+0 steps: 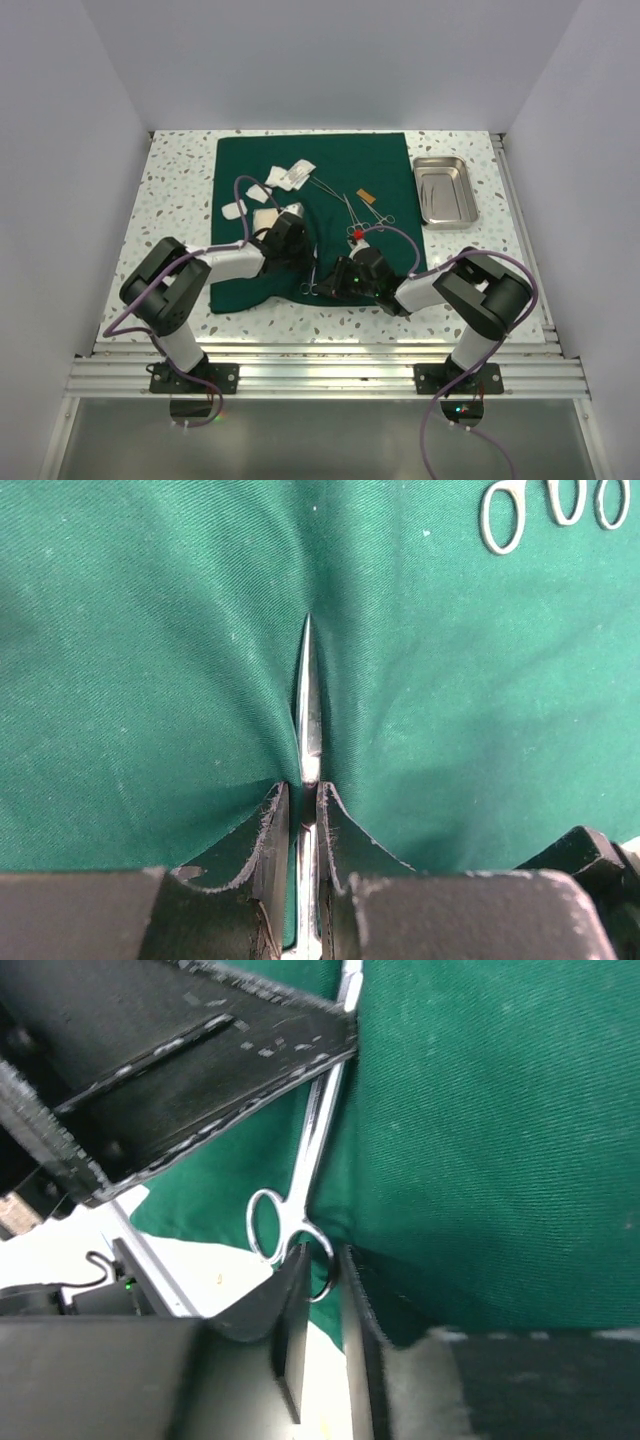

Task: Prepare the surgical pack

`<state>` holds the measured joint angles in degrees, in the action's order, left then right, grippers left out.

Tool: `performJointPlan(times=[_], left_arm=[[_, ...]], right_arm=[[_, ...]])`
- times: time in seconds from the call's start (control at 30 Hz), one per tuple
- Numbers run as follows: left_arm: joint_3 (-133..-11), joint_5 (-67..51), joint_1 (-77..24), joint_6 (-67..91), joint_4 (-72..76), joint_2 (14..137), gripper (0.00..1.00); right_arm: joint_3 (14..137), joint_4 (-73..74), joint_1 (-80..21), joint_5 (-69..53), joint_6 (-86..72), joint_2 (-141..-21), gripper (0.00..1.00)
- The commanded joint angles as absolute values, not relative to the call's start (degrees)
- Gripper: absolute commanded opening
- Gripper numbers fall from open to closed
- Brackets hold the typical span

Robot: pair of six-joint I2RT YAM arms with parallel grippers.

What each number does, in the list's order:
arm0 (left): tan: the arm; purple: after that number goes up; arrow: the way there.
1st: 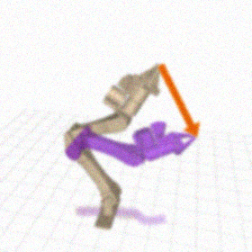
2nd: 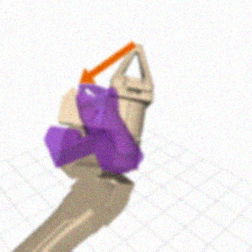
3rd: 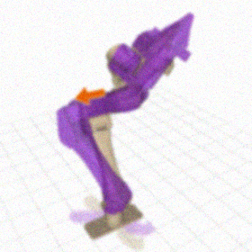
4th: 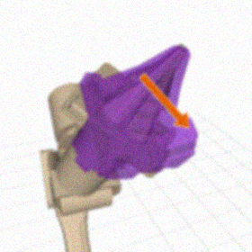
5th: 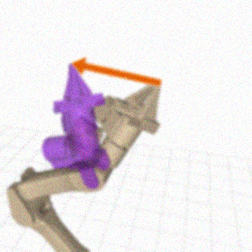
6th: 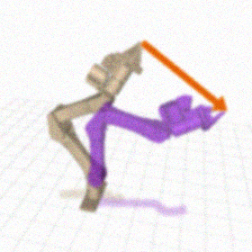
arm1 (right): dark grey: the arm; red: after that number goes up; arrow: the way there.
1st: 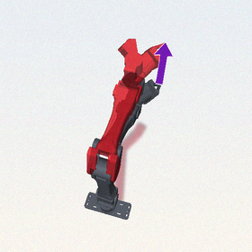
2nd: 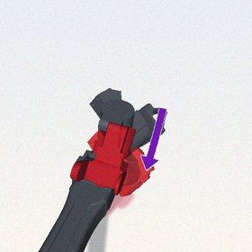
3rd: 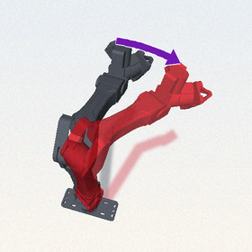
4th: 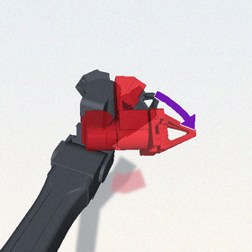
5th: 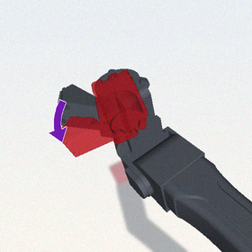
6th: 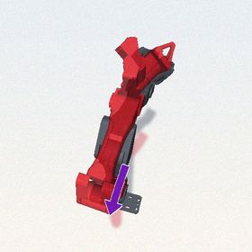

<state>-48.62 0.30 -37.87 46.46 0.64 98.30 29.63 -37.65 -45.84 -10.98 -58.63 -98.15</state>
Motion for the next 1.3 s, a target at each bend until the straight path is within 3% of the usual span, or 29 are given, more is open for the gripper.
performJointPlan(times=[0.0, 0.17, 0.2, 0.3, 0.5, 0.6, 0.93, 1.27], left_arm=[[-45.3, 2.0, -38.1, 46.6, -7.6, 98.5, 0.00], [-45.7, 6.2, -38.2, 46.1, -11.1, 95.9, 0.00], [-46.1, 7.1, -38.1, 46.0, -11.9, 95.1, 0.02], [-46.7, 8.3, -38.1, 45.4, -13.0, 94.1, 0.13], [-48.0, 12.2, -38.1, 44.3, -15.8, 91.6, 0.53], [-49.5, 14.1, -38.1, 43.5, -18.3, 90.6, 0.61], [-49.9, 17.7, -36.7, 41.3, -20.8, 81.5, 0.68], [-52.4, 20.6, -35.0, 39.4, -25.6, 75.6, 0.84]], right_arm=[[31.5, -37.3, -46.0, -7.9, -57.9, -95.5, 0.19], [33.7, -35.7, -46.0, -7.8, -57.0, -95.3, 0.00], [34.2, -35.0, -46.1, -7.8, -56.9, -95.2, 0.00], [34.5, -34.7, -46.1, -8.4, -56.3, -95.0, 0.00], [36.9, -30.4, -46.1, -9.3, -53.1, -93.4, 0.00], [38.3, -26.8, -46.1, -8.7, -50.5, -92.2, 0.00], [41.0, -17.2, -44.1, -6.1, -47.3, -87.8, 0.00], [42.0, -12.3, -37.9, -7.8, -45.1, -84.0, 0.00]])
